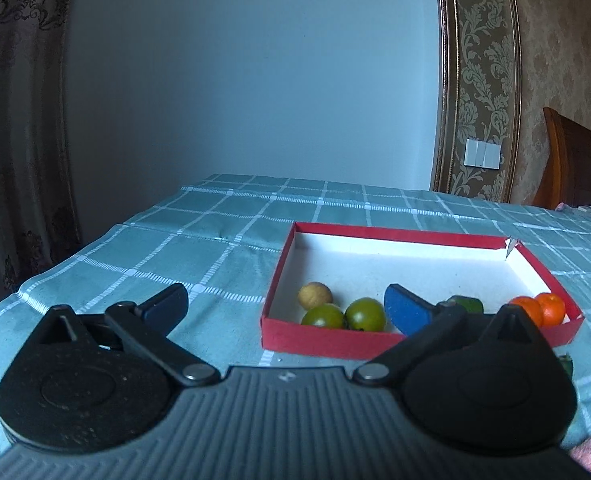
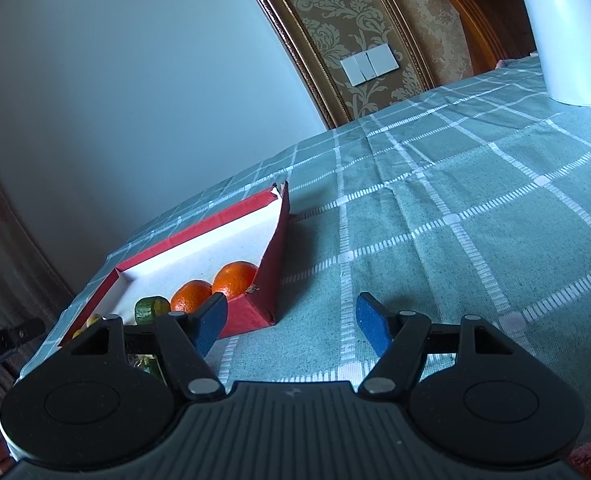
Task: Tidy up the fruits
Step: 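Reach the right tool to the dark green oval fruit and grasp it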
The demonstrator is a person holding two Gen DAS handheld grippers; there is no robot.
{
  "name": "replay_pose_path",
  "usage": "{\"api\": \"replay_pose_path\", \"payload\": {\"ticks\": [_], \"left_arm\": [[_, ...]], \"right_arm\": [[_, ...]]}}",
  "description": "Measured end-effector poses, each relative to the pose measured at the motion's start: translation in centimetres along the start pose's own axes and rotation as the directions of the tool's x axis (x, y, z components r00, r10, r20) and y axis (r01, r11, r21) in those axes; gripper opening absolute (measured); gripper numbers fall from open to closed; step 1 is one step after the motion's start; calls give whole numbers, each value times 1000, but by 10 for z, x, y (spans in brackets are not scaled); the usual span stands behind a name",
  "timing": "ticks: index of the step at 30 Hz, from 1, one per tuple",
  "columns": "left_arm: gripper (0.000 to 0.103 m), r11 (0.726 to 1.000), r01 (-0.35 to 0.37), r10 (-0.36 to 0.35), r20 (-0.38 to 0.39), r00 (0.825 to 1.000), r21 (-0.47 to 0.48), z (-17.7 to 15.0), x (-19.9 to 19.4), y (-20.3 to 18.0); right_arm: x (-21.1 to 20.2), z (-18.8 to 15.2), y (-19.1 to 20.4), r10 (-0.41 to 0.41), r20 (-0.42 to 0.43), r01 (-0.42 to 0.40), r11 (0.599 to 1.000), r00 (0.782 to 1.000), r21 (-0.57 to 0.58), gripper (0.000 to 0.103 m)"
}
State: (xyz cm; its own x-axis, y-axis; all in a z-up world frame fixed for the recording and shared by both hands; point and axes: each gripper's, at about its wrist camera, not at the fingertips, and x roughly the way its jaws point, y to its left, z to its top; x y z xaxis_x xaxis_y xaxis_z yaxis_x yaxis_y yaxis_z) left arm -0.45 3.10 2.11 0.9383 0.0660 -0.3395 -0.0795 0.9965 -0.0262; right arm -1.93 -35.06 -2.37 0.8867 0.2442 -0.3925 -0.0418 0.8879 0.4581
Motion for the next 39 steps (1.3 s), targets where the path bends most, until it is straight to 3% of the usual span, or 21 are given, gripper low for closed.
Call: {"api": "replay_pose_path", "payload": {"ticks": [5, 10, 13, 20, 21, 25, 30, 32, 39], "left_arm": [[103, 998, 4, -5, -20, 1000, -59, -17, 1, 15], [103, 991, 33, -38, -37, 999, -126, -16, 6, 28], [103, 994, 41, -46, -44, 998, -106, -17, 7, 25], [103, 998, 46, -47, -36, 998, -39, -20, 4, 14], [103, 998, 45, -47, -38, 998, -41, -20, 5, 15], [103, 998, 48, -49, -32, 998, -42, -21, 4, 15], [103, 998, 48, -49, -32, 998, -42, -21, 4, 15], [103, 998, 47, -49, -31, 998, -44, -21, 4, 15], [103, 998, 43, -45, -35, 998, -46, -21, 6, 15]], "right_arm": [[-6, -3, 21, 38, -4, -39, 990, 999, -138, 71], [-14, -10, 60, 126, -76, -145, 932, 989, -332, 71], [-8, -18, 81, 116, -129, -162, 884, 985, -438, 71], [6, -33, 103, 63, -189, -159, 821, 980, -548, 68], [8, -35, 104, 57, -196, -159, 816, 979, -555, 62], [15, -38, 104, 44, -215, -161, 811, 976, -563, 58], [22, -39, 105, 39, -248, -177, 806, 968, -565, 35], [25, -39, 106, 33, -254, -176, 805, 967, -566, 31], [14, -36, 106, 50, -223, -168, 817, 974, -552, 28]]}}
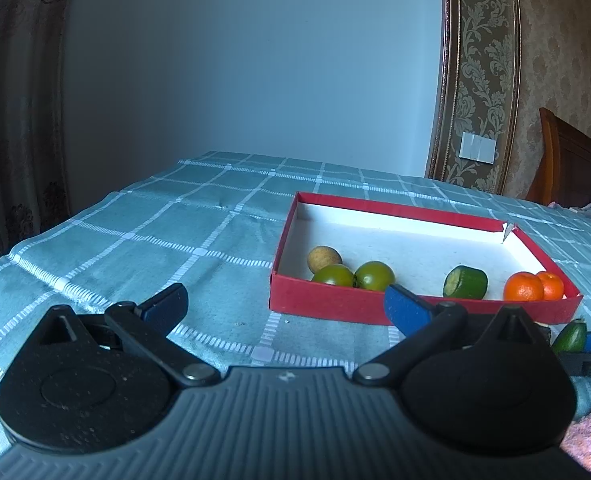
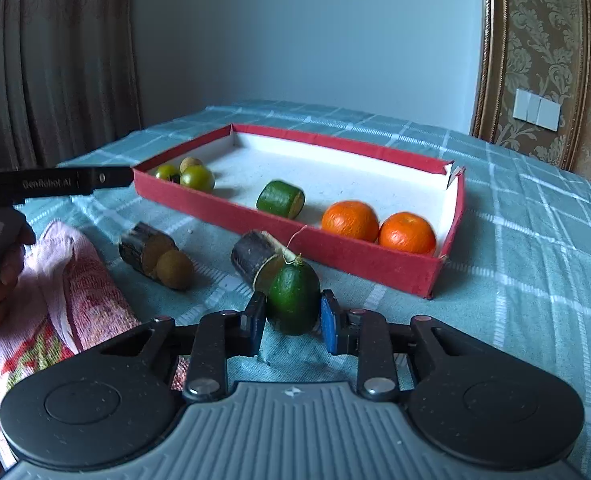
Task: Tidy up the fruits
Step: 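Reach the right tool to the dark green oval fruit and grasp it, then carry the dark green fruit into the red tray and open the right tool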
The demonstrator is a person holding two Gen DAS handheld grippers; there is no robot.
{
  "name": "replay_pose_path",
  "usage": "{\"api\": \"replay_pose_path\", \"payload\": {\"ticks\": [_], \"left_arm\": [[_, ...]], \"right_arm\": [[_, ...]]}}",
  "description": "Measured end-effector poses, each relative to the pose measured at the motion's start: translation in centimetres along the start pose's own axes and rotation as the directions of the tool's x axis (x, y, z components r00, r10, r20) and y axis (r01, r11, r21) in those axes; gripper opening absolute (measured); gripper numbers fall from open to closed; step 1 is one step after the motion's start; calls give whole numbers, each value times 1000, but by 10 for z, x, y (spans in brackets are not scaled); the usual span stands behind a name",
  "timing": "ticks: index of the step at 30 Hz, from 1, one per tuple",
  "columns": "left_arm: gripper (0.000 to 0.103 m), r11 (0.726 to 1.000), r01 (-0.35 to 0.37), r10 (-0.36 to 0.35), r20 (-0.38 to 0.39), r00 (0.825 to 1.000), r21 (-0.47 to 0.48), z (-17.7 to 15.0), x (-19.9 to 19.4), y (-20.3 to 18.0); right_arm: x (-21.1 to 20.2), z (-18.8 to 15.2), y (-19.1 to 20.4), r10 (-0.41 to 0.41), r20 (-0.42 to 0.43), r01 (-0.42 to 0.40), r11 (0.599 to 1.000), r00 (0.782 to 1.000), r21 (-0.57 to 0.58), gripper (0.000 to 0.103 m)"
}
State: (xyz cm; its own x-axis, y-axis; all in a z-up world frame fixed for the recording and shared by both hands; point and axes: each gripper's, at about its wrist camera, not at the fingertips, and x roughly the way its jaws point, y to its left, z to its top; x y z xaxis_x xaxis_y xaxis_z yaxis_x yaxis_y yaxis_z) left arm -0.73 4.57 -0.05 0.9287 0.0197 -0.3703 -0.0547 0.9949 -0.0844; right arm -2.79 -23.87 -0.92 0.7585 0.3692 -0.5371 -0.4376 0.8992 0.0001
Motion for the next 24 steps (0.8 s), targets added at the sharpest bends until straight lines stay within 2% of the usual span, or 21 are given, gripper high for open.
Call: {"api": "replay_pose_path", "payload": {"ticks": [5, 9, 12, 24], "left_arm": [[103, 1000, 5, -5, -5, 1000, 13, 0, 1, -2], [103, 1000, 5, -5, -7, 1000, 13, -1, 1, -1], [103, 1000, 5, -5, -7, 1000, 12, 0, 0, -1], [103, 1000, 13, -12, -29, 1000, 26, 0, 3, -3]], "right_arm": [[-21, 22, -23, -50, 107, 42, 996, 993, 74, 28], [-12, 47, -50, -100, 145, 80, 987, 984, 137, 28], [8, 59, -63, -140, 133, 119, 981, 981, 153, 28], [76, 73, -88, -141, 31, 132, 974, 990, 186, 28]]}}
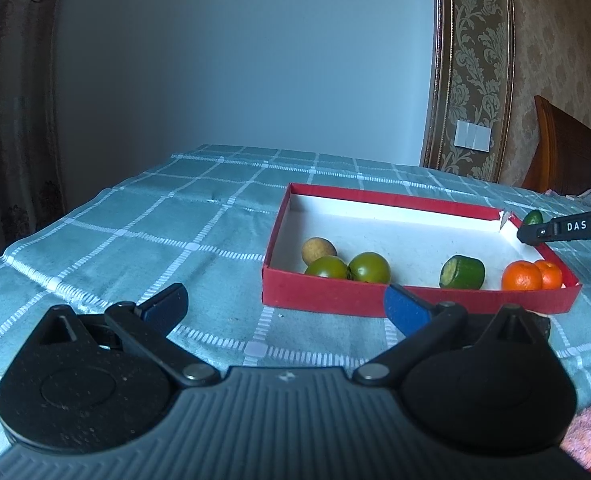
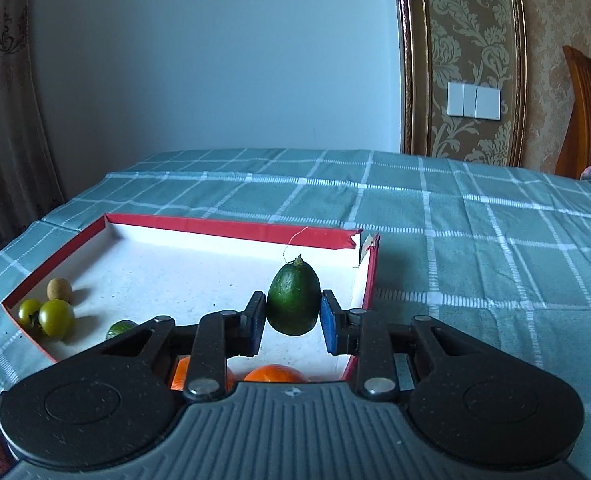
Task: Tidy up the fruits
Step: 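Carry the dark green fruit into the red tray and open the right tool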
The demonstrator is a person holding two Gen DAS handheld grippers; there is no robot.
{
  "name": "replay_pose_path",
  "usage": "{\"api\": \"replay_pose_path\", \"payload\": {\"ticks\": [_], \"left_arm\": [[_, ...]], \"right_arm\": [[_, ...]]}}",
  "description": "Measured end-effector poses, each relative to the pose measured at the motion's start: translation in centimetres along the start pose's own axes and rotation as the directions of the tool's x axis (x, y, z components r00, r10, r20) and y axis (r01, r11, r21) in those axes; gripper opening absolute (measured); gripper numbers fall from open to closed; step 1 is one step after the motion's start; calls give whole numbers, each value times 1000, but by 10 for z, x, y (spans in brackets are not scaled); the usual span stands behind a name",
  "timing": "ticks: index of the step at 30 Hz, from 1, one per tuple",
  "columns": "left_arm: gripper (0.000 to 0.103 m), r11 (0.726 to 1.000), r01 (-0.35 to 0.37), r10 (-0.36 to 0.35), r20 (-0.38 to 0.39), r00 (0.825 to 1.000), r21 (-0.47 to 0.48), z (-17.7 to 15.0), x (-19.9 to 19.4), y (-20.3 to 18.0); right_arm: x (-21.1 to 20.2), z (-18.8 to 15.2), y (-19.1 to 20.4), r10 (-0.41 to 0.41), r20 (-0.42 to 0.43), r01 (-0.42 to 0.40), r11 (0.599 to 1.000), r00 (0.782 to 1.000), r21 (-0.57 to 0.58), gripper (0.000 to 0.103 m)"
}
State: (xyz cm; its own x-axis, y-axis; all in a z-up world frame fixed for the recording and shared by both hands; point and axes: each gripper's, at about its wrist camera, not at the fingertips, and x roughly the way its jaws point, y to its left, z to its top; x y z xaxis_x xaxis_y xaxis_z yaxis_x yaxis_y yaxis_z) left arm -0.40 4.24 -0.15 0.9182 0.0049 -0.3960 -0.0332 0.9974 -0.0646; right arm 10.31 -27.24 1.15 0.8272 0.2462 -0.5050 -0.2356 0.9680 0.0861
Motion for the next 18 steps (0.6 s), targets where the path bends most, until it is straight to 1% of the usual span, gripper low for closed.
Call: {"api": "replay_pose_path", "payload": {"ticks": [6, 9, 13, 14, 16, 17, 18], "left_arm": [[103, 1000, 6, -6, -8, 1000, 8, 0, 1, -1], [103, 1000, 5, -5, -10, 1000, 7, 0, 1, -1], [103, 1000, 2, -2, -10, 1000, 3, 0, 1, -1], [103, 1000, 1, -1, -9, 1000, 2, 0, 1, -1], [103, 1000, 0, 0, -10, 1000, 4, 0, 1, -1], [103, 1000, 0, 0, -10, 1000, 5, 0, 2, -1], [103, 1000, -1, 1, -9, 1000, 2, 0, 2, 0]], "right_arm": [[8, -8, -3, -10, -23, 10, 1000, 1000, 1, 28], [7, -11, -8, -7, -43, 9, 1000, 999, 28, 29], [-4, -13, -12, 5, -29, -4, 999, 1000, 47, 29], [-10, -13, -13, 9, -16, -8, 999, 1000, 51, 32], [-19, -13, -15, 15, 4, -15, 998, 1000, 54, 46], [-24, -14, -15, 9, 12, -10, 998, 1000, 58, 61], [-30, -14, -15, -8, 25, 6, 998, 1000, 62, 64]]}}
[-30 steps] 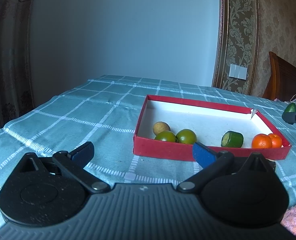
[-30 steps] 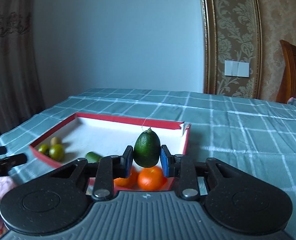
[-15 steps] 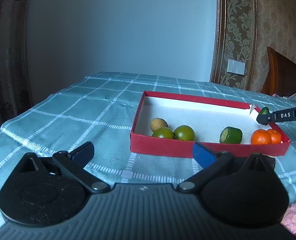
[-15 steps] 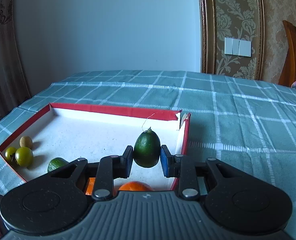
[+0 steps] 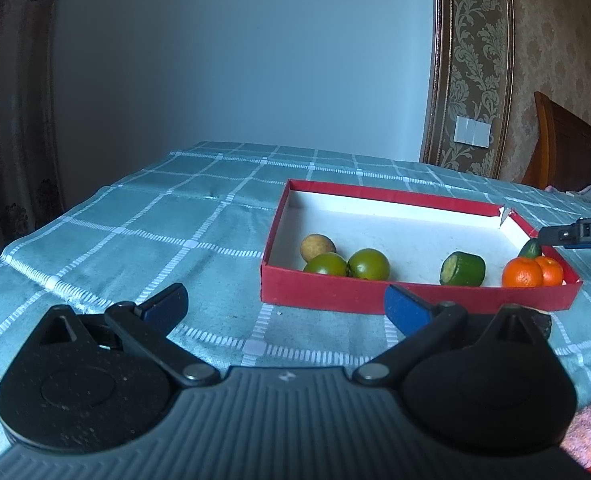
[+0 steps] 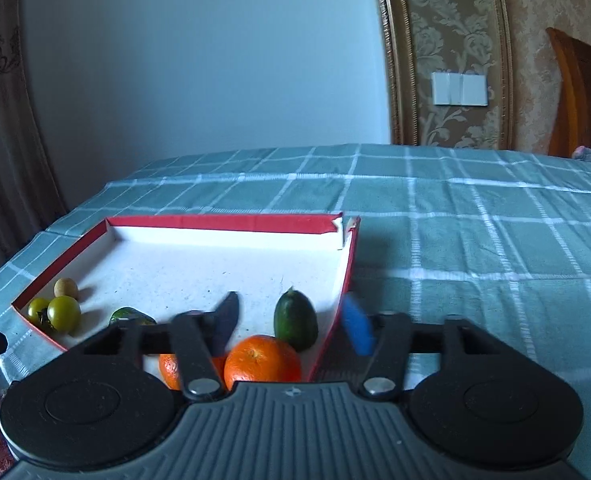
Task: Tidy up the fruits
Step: 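Carry the dark green fruit into the red tray and open the right tool, then reach the left tool to the dark cut cylindrical piece and grasp it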
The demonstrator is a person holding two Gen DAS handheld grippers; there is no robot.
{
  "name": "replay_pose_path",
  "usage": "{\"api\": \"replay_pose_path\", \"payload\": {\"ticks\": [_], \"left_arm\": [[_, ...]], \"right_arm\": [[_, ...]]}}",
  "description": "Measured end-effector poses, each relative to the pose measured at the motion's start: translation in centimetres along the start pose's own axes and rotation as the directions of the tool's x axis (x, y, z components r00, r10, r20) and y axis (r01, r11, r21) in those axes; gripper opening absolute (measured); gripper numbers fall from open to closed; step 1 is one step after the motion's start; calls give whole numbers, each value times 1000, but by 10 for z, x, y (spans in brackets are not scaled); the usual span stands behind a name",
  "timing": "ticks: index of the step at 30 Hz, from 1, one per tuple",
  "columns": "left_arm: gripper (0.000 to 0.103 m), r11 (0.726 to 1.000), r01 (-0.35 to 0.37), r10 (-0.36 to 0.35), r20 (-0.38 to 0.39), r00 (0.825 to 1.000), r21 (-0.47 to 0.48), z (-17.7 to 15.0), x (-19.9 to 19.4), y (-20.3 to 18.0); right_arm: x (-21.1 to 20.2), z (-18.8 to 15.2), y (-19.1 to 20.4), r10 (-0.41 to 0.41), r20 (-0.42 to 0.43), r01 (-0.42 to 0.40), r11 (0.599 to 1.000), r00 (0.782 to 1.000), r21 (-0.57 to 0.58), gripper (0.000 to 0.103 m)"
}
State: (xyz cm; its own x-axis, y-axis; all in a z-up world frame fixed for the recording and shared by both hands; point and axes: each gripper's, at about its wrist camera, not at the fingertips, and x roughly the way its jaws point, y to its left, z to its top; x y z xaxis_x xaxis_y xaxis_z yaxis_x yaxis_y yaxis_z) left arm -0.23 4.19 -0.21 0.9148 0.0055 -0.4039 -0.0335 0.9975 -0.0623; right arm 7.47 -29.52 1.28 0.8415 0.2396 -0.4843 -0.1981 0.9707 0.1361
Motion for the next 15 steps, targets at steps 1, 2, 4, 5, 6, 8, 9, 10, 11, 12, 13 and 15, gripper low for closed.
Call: {"api": "replay_pose_path", "payload": {"ticks": [1, 2, 4, 5, 6, 8, 9, 10, 11, 12, 13, 15], "left_arm": [[103, 1000, -2, 2, 3, 1000, -4, 0, -1, 1], [103, 1000, -4, 4, 5, 1000, -9, 0, -1, 1], [103, 1000, -5, 5, 7, 1000, -13, 0, -2, 2], [103, 1000, -6, 6, 6, 1000, -10, 0, -2, 1], [103, 1000, -4, 4, 7, 1000, -5, 0, -2, 1], [103, 1000, -6, 6, 7, 1000, 6, 0, -2, -1], [103, 1000, -8, 8, 6, 1000, 11, 0, -2, -2], [103, 1000, -11, 11, 3, 1000, 13, 0, -1, -2], [103, 1000, -16, 16, 1, 1000, 13, 0, -1, -2], [103, 1000, -21, 21, -3, 1000, 12, 0, -1, -2], [103, 1000, -26, 26, -7, 1000, 10, 0, 0, -2], [103, 999, -38, 38, -19, 999, 3, 1, 2, -2]], "right_arm": [[-7, -1, -1, -4, 18, 4, 1000, 1000, 3, 64], [-15, -3, -2, 5, 30, -5, 1000, 1000, 11, 64], [-31, -10, -6, 12, 50, -14, 999, 999, 40, 64], [-39, -15, -7, 14, 56, -17, 999, 998, 52, 64], [-47, -22, -8, 22, 65, -26, 998, 998, 64, 64], [-59, -36, -12, 25, 65, -31, 994, 998, 101, 64], [-64, -44, -14, 26, 65, -34, 992, 998, 125, 64], [-67, -51, -17, 28, 65, -37, 988, 998, 149, 64], [-70, -59, -19, 29, 65, -40, 985, 997, 170, 64], [-71, -65, -21, 28, 66, -40, 981, 997, 187, 64], [-71, -67, -24, 28, 56, -40, 974, 998, 223, 64], [-76, -70, -32, 27, 91, -50, 961, 995, 272, 64]]}}
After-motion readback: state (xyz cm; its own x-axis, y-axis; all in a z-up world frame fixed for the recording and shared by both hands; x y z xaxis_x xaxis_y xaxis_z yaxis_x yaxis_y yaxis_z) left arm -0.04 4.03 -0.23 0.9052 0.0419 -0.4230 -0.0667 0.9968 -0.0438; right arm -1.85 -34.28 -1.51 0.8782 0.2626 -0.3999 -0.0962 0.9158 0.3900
